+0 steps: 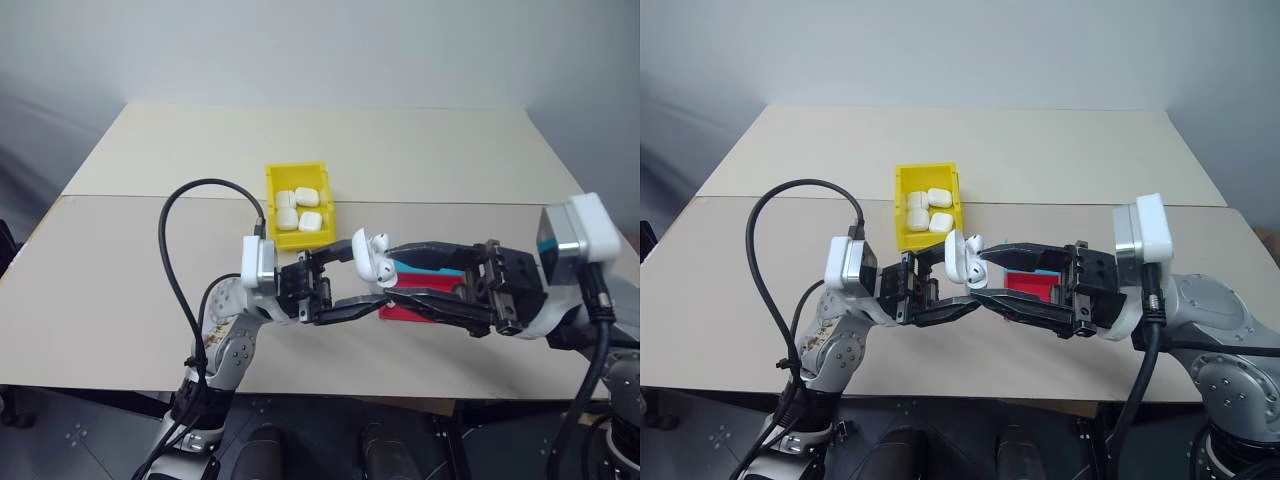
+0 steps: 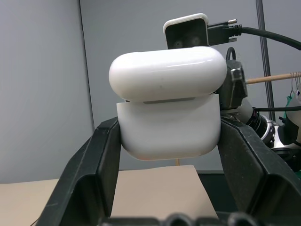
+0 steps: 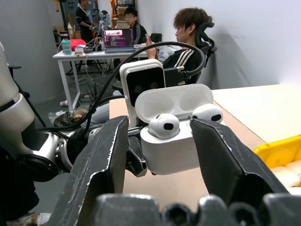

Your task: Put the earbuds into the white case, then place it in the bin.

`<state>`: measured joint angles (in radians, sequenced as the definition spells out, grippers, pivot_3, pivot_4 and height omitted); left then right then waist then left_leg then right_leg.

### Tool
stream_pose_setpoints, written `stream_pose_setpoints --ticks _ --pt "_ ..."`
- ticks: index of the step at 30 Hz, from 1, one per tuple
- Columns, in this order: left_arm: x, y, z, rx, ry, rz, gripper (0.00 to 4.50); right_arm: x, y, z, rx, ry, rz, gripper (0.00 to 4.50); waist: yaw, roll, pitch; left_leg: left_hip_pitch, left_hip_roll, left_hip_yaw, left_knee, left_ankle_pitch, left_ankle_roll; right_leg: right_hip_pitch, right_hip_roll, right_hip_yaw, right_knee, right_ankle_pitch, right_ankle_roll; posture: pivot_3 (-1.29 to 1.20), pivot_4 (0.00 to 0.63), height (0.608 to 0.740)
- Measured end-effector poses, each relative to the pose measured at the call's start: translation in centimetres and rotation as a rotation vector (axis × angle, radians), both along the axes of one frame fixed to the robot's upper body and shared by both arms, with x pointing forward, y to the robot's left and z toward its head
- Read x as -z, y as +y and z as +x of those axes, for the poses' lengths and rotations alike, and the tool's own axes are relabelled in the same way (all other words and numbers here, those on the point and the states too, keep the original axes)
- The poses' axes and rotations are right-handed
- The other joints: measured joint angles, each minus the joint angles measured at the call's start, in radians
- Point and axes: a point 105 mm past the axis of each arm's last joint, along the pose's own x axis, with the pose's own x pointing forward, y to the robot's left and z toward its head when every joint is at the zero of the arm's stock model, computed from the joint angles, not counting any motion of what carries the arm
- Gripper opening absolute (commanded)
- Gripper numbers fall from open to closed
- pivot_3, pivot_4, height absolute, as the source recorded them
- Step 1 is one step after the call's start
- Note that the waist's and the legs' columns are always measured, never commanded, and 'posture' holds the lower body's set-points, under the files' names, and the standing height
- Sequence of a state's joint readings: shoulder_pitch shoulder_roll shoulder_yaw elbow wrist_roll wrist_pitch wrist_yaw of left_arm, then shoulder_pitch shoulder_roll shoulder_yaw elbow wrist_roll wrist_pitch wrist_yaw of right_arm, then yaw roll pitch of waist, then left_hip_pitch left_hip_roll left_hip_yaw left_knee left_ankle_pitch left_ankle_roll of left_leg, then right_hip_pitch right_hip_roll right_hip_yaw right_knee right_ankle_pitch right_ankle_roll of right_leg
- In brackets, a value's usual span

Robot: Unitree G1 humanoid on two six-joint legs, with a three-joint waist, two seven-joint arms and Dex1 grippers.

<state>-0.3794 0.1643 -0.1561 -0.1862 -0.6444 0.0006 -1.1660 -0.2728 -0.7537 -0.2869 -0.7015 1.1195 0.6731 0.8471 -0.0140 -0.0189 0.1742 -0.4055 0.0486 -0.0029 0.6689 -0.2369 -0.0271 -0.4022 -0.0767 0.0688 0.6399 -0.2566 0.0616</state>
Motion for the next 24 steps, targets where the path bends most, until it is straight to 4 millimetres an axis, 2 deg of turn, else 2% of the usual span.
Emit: stream_pose_setpoints --ticks 3,8,11,15,16,17,20,23,24 --pt "0.1 0.0 0.0 -0.004 -0.010 0.010 2.82 -0.1 -0.6 0.1 0.003 0.003 -0.011 2.69 0.000 0.000 0.000 0.000 0.000 0.000 0.000 0.000 0.000 0.000 0.000 0.000 0.000 0.000 0.000 0.00 0.150 0.740" --pt "0.4 0.0 0.2 0.000 -0.008 0.014 2.82 -2.6 -2.5 -0.1 -0.012 -0.045 -0.009 2.69 0.001 0.000 0.000 0.000 0.000 0.000 0.000 0.000 0.000 0.001 0.000 0.000 0.000 0.000 0.000 0.00 0.150 0.740" --pt "0.8 -0.2 0.7 0.000 0.004 0.014 2.82 -3.4 -2.7 -0.4 -0.053 -0.077 -0.039 2.69 -0.001 0.000 0.000 0.000 0.000 0.000 0.000 0.000 0.000 0.000 0.000 0.000 0.000 0.000 0.000 0.00 0.150 0.740" --pt "0.9 -0.4 1.1 0.000 -0.024 0.030 2.82 -5.7 -2.2 0.3 -0.063 -0.150 -0.070 2.69 -0.004 0.000 0.000 0.001 0.000 0.000 0.001 0.000 0.000 0.000 0.000 0.000 0.000 0.000 0.000 0.00 0.150 0.740" --pt "1.1 -0.5 1.2 -0.001 -0.030 0.038 2.82 -6.1 -1.7 0.7 -0.070 -0.156 -0.093 2.31 -0.007 0.000 0.000 0.001 0.000 0.001 0.001 0.000 0.000 0.000 0.000 0.001 0.001 0.000 0.000 0.00 0.150 0.740" --pt "1.2 -0.6 1.4 0.002 -0.034 0.042 2.82 -6.6 -1.1 1.0 -0.079 -0.168 -0.118 2.13 -0.008 0.000 0.000 0.001 0.000 0.001 0.000 0.000 0.000 0.000 0.000 0.001 0.000 0.000 0.000 0.00 0.150 0.740" --pt "1.8 -1.1 1.7 0.009 -0.035 0.062 2.82 -7.6 0.8 1.9 -0.106 -0.183 -0.203 1.04 -0.004 0.000 0.000 -0.001 0.000 0.001 0.000 0.000 0.000 -0.002 0.000 0.000 0.000 0.000 0.000 0.00 0.150 0.740" --pt "1.9 -1.7 2.2 0.002 -0.055 0.083 2.82 -6.9 2.6 2.7 -0.121 -0.176 -0.327 0.03 0.001 0.000 0.000 -0.002 0.000 0.000 0.000 0.000 0.000 -0.002 0.000 0.000 0.000 0.000 0.000 0.00 0.150 0.740" --pt "1.9 -1.8 2.2 -0.001 -0.062 0.085 2.82 -6.6 2.8 2.8 -0.125 -0.170 -0.346 0.03 0.004 0.000 0.000 -0.003 0.000 0.000 0.000 0.000 0.000 -0.003 0.000 0.000 -0.001 0.000 0.000 0.00 0.150 0.740"
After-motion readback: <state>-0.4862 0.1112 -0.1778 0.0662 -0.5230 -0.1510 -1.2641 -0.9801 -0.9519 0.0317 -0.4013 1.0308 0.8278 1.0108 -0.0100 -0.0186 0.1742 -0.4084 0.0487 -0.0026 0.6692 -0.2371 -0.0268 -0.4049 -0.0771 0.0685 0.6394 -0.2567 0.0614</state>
